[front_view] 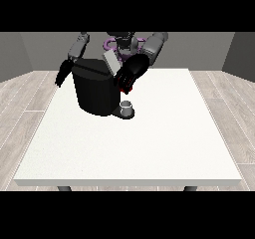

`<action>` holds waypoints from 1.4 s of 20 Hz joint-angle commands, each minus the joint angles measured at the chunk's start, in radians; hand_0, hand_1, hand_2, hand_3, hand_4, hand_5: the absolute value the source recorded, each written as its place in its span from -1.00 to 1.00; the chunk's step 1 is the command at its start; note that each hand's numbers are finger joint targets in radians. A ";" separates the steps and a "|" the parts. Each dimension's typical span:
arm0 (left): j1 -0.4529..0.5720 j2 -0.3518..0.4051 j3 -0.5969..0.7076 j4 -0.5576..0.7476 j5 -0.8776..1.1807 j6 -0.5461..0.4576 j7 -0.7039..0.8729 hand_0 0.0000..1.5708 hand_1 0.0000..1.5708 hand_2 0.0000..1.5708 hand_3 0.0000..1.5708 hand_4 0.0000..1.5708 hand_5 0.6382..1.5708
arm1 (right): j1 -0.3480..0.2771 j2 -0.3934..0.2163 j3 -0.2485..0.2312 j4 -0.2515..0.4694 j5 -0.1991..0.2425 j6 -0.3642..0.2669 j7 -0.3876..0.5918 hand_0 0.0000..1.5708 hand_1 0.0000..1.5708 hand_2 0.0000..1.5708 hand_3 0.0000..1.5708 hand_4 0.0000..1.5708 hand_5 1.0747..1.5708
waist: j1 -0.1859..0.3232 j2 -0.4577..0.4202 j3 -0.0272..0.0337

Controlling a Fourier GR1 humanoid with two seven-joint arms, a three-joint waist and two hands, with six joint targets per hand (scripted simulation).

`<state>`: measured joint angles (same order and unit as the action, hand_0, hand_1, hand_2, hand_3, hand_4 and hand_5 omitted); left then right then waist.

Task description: Insert the coffee pod into the coffee machine and close the lid

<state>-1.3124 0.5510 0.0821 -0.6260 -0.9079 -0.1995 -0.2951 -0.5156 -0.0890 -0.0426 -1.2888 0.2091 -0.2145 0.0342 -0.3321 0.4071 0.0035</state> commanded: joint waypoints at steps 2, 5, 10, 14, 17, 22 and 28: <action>-0.030 0.034 0.015 0.015 -0.016 0.026 0.001 -1.00 -1.00 -0.33 -0.44 -1.00 1.00 | -0.012 0.018 0.005 -0.001 -0.009 0.002 -0.002 -1.00 -1.00 -1.00 -1.00 -0.78 1.00 | -0.004 0.021 -0.0031; 0.025 -0.025 -0.007 0.016 -0.020 0.017 0.014 -1.00 -1.00 -0.45 -0.58 -1.00 1.00 | -0.004 0.005 -0.019 0.016 -0.026 0.010 0.002 -1.00 -1.00 -1.00 -1.00 -0.83 1.00 | 0.026 -0.032 -0.0031; 0.101 -0.113 -0.026 -0.013 -0.011 0.002 0.051 -1.00 -1.00 -1.00 -0.81 -1.00 1.00 | 0.069 0.013 -0.046 0.089 -0.045 0.004 -0.023 -1.00 -1.00 -1.00 -1.00 -1.00 1.00 | 0.113 -0.152 -0.0028; 0.172 -0.125 0.007 -0.003 0.038 -0.052 0.039 -1.00 -1.00 -1.00 -1.00 -1.00 1.00 | 0.181 -0.004 -0.055 0.112 -0.063 0.039 -0.092 -1.00 -1.00 -1.00 -1.00 -1.00 1.00 | 0.135 -0.234 -0.0031; 0.236 -0.180 -0.006 -0.019 0.042 -0.043 0.048 -1.00 -1.00 -0.78 -1.00 -1.00 1.00 | 0.208 0.017 -0.045 0.109 -0.057 0.023 -0.071 -1.00 -1.00 -1.00 -1.00 -1.00 1.00 | 0.168 -0.312 -0.0033; 0.375 -0.338 0.198 -0.027 0.308 -0.027 -0.030 -1.00 -1.00 -1.00 -1.00 -0.53 1.00 | 0.318 0.015 -0.071 0.134 -0.064 0.007 -0.120 -1.00 -1.00 -1.00 -1.00 -1.00 1.00 | 0.273 -0.436 -0.0058; 0.605 -0.486 0.328 0.016 0.486 -0.049 -0.087 -1.00 -1.00 -1.00 -1.00 -0.65 1.00 | 0.353 0.001 -0.080 0.079 -0.109 0.062 -0.124 -1.00 -1.00 -1.00 -1.00 -1.00 1.00 | 0.362 -0.600 -0.0052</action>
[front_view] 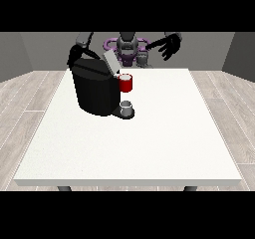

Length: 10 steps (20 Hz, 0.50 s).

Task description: Insert the coffee pod into the coffee machine and close the lid

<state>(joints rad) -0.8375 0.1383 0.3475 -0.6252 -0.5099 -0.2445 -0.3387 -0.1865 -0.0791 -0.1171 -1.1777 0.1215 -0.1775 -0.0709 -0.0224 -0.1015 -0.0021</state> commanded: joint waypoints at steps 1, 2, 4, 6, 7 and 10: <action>0.151 -0.067 0.063 0.020 0.097 -0.035 -0.030 -1.00 -1.00 -1.00 -1.00 -0.50 1.00 | 0.030 -0.017 -0.006 -0.035 -0.031 0.045 0.000 -1.00 -1.00 -1.00 -1.00 -1.00 1.00 | 0.062 -0.112 0.0012; 0.166 -0.112 0.043 0.021 0.085 -0.019 -0.012 -1.00 -1.00 -1.00 -1.00 -0.47 1.00 | 0.038 0.028 0.030 -0.045 -0.035 0.058 0.000 -1.00 -1.00 -1.00 -1.00 -1.00 1.00 | 0.070 -0.153 0.0017; 0.202 -0.127 0.038 0.024 0.090 -0.029 0.012 -1.00 -1.00 -1.00 -1.00 -0.50 1.00 | -0.006 0.008 0.041 -0.076 -0.045 0.090 0.075 -1.00 -1.00 -1.00 -1.00 -1.00 1.00 | 0.097 -0.204 0.0017; 0.268 -0.123 0.031 0.020 0.091 -0.046 0.009 -1.00 -1.00 -1.00 -1.00 -0.59 1.00 | 0.010 -0.026 0.018 -0.091 -0.075 0.132 0.036 -1.00 -1.00 -1.00 -1.00 -1.00 1.00 | 0.130 -0.226 0.0024; 0.288 -0.114 0.028 0.015 0.093 -0.053 -0.002 -1.00 -1.00 -1.00 -1.00 -0.44 1.00 | -0.024 -0.007 0.065 -0.123 -0.039 0.114 0.109 -1.00 -1.00 -1.00 -1.00 -1.00 1.00 | 0.116 -0.230 0.0017; 0.325 -0.136 0.006 -0.017 0.102 -0.053 0.012 -1.00 -1.00 -1.00 -1.00 -0.47 1.00 | -0.046 -0.080 0.049 -0.127 -0.047 0.177 0.102 -1.00 -1.00 -1.00 -1.00 -0.80 1.00 | 0.166 -0.245 0.0023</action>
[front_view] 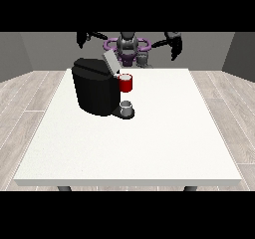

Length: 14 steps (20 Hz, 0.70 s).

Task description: Insert the coffee pod into the coffee machine and close the lid

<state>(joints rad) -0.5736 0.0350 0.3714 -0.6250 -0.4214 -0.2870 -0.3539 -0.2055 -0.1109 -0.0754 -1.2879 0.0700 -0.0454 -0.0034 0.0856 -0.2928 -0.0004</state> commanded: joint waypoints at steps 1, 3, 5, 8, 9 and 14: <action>0.054 -0.008 -0.001 -0.047 0.032 -0.012 0.013 -1.00 -1.00 -1.00 -1.00 -0.47 1.00 | -0.043 0.002 0.063 -0.052 0.054 -0.003 0.045 -1.00 -1.00 -1.00 -1.00 -0.86 1.00 | 0.022 -0.009 0.0002; 0.032 -0.019 0.005 -0.101 0.080 -0.057 0.067 -1.00 -1.00 -1.00 -1.00 -0.50 1.00 | -0.061 -0.046 0.019 -0.031 0.027 0.033 0.032 -1.00 -1.00 -1.00 -1.00 -0.70 1.00 | 0.062 -0.001 0.0007; 0.087 -0.015 -0.019 -0.142 0.105 -0.095 0.069 -1.00 -1.00 -1.00 -1.00 -0.53 1.00 | -0.081 -0.076 -0.026 -0.007 0.015 0.029 0.043 -1.00 -1.00 -1.00 -1.00 -1.00 1.00 | 0.089 0.023 0.0007; 0.052 -0.034 -0.076 -0.198 0.154 -0.061 0.109 -1.00 -1.00 -1.00 -1.00 -0.48 1.00 | -0.192 -0.078 -0.086 0.067 -0.006 -0.015 0.059 -1.00 -1.00 -1.00 -1.00 -1.00 1.00 | 0.140 0.081 0.0009; 0.130 -0.034 -0.112 -0.231 0.159 -0.049 0.117 -1.00 -1.00 -1.00 -1.00 -0.51 1.00 | -0.144 -0.121 -0.098 0.061 -0.055 0.077 0.089 -1.00 -1.00 -1.00 -1.00 -1.00 1.00 | 0.114 0.030 0.0009; 0.148 -0.035 -0.165 -0.339 0.221 -0.045 0.163 -1.00 -1.00 -1.00 -1.00 -0.53 1.00 | -0.203 -0.087 -0.136 0.144 -0.105 0.060 0.093 -1.00 -1.00 -1.00 -1.00 -0.89 1.00 | 0.157 0.089 0.0009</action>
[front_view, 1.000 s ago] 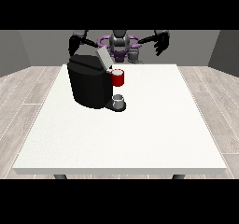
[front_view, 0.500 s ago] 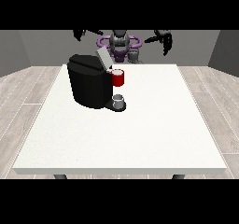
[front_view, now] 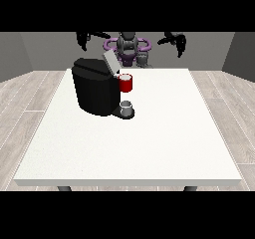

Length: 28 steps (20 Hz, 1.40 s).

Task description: Insert the coffee pod into the coffee machine and close the lid

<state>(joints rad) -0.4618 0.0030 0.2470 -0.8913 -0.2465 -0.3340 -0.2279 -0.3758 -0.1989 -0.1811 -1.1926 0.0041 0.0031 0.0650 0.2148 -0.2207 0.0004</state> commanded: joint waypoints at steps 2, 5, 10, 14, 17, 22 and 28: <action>0.000 0.029 -0.019 -0.110 0.023 0.003 0.021 -1.00 -1.00 -1.00 -1.00 -0.51 1.00 | -0.093 0.036 -0.032 0.048 -0.047 -0.032 0.024 -1.00 -1.00 -1.00 -1.00 -0.88 1.00 | 0.018 0.086 -0.0001; 0.027 -0.003 -0.083 -0.187 0.073 0.037 0.089 -1.00 -1.00 -1.00 -1.00 -0.55 1.00 | -0.143 -0.035 -0.095 0.122 -0.091 0.009 0.029 -1.00 -1.00 -1.00 -1.00 -0.78 1.00 | 0.043 0.116 0.0002; 0.142 0.003 -0.122 -0.312 0.082 0.067 0.050 -1.00 -1.00 -1.00 -1.00 -0.66 1.00 | -0.169 -0.012 -0.045 0.158 -0.056 0.000 -0.014 -1.00 -1.00 -1.00 -1.00 -1.00 1.00 | 0.017 0.168 -0.0002; 0.179 0.031 -0.147 -0.407 0.140 0.044 0.095 -1.00 -1.00 -1.00 -1.00 -0.56 1.00 | -0.218 0.012 -0.019 0.181 -0.046 -0.019 0.016 -1.00 -1.00 -1.00 -1.00 -1.00 1.00 | 0.026 0.177 -0.0002; 0.170 0.043 -0.126 -0.409 0.130 0.105 0.100 -1.00 -1.00 -1.00 -1.00 -0.55 1.00 | -0.226 0.063 0.049 0.156 -0.025 -0.005 -0.001 -1.00 -1.00 -1.00 -1.00 -1.00 1.00 | -0.058 0.210 -0.0004; 0.218 0.053 -0.135 -0.500 0.159 0.092 0.150 -1.00 -1.00 -1.00 -1.00 -0.52 1.00 | -0.272 0.036 0.042 0.195 -0.030 0.021 -0.003 -1.00 -1.00 -1.00 -1.00 -1.00 1.00 | -0.045 0.221 -0.0003; 0.229 0.108 -0.101 -0.482 0.139 0.110 0.087 -1.00 -1.00 -1.00 -1.00 -0.58 1.00 | -0.332 0.018 0.048 0.192 -0.030 0.046 0.006 -1.00 -1.00 -1.00 -1.00 -0.84 1.00 | -0.074 0.265 -0.0005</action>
<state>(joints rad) -0.2418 0.0809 0.1265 -1.3854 -0.0943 -0.2400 -0.1115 -0.6628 -0.1729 -0.1423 -1.0029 -0.0231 0.0292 0.0378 0.1670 0.0204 -0.0021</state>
